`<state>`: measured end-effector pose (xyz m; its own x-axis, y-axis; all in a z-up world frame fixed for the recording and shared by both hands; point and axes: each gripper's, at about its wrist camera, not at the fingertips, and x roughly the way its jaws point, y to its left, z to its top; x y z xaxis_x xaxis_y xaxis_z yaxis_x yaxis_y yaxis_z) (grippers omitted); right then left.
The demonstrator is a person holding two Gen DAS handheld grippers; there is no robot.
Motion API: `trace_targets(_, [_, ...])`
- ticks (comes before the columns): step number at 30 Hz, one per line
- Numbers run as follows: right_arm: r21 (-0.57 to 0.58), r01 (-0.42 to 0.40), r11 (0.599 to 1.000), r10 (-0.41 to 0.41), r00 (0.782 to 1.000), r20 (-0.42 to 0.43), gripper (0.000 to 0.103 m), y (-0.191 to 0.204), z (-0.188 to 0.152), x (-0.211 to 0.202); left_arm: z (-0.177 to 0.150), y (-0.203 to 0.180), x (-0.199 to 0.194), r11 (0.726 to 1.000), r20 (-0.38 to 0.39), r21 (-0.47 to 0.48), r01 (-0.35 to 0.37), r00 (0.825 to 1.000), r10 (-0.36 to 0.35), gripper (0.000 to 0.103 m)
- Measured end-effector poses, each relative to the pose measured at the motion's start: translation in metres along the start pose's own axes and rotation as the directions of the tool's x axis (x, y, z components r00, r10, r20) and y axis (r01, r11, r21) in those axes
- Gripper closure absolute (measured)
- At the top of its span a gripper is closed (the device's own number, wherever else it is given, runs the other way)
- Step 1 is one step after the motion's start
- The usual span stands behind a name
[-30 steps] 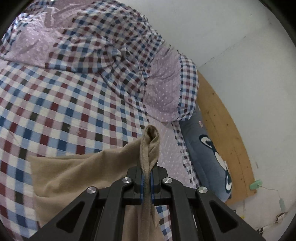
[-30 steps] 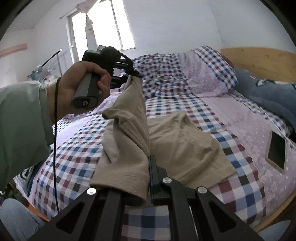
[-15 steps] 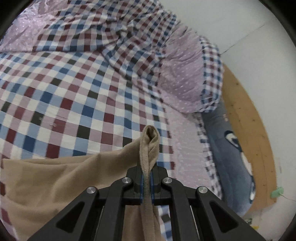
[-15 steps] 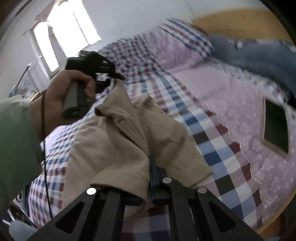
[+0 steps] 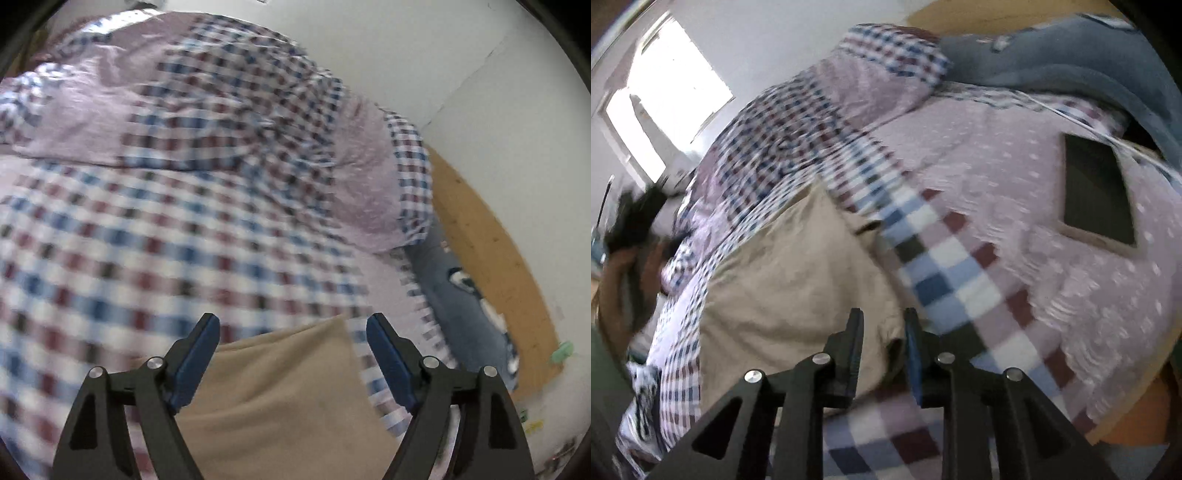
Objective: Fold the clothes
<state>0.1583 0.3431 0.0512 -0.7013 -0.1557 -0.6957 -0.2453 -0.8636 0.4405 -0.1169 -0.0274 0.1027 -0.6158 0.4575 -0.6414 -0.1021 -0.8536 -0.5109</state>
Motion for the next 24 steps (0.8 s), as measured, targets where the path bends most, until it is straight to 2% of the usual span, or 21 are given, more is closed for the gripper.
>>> trace_targets(3, [0.031, 0.058, 0.998, -0.059, 0.998, 0.026, 0.079, -0.011, 0.003, -0.009, -0.018, 0.039, -0.018, 0.998, -0.021, 0.014, -0.055, 0.998, 0.055, 0.018])
trace_targets(5, [0.025, 0.087, 0.996, -0.089, 0.995, 0.050, 0.079, -0.012, 0.008, -0.013, -0.030, 0.060, -0.023, 0.998, -0.031, 0.004, -0.064, 0.997, 0.064, 0.018])
trace_targets(8, [-0.057, 0.087, 0.995, -0.083, 0.994, 0.076, 0.077, 0.004, 0.016, -0.015, -0.045, 0.087, -0.025, 0.999, -0.044, -0.052, -0.016, 0.999, 0.014, 0.018])
trace_targets(12, [-0.168, -0.029, 0.985, 0.036, 0.999, 0.039, 0.063, 0.040, 0.032, -0.002, -0.053, 0.107, -0.014, 0.985, -0.061, -0.141, 0.102, 0.992, -0.111, 0.018])
trace_targets(14, [-0.232, -0.087, 0.969, 0.091, 0.996, 0.009, 0.061, 0.061, 0.042, 0.007, -0.055, 0.108, -0.005, 0.978, -0.072, -0.150, 0.145, 0.985, -0.157, 0.018])
trace_targets(16, [-0.309, -0.119, 0.943, 0.123, 0.992, -0.008, 0.059, 0.084, 0.054, 0.018, -0.055, 0.109, 0.006, 0.974, -0.078, -0.156, 0.167, 0.980, -0.181, 0.018])
trace_targets(19, [-0.326, -0.153, 0.933, 0.138, 0.988, -0.067, 0.057, 0.103, 0.068, 0.042, -0.055, 0.114, 0.023, 0.965, -0.089, -0.179, 0.192, 0.974, -0.210, 0.020])
trace_targets(22, [-0.335, -0.186, 0.924, 0.151, 0.980, -0.127, 0.056, 0.121, 0.081, 0.066, -0.051, 0.113, 0.040, 0.966, -0.113, -0.171, 0.192, 0.971, -0.212, 0.031])
trace_targets(24, [-0.310, -0.244, 0.919, 0.197, 0.964, -0.178, 0.055, 0.128, 0.070, 0.069, -0.048, 0.110, 0.053, 0.974, -0.142, -0.149, 0.172, 0.971, -0.193, 0.038])
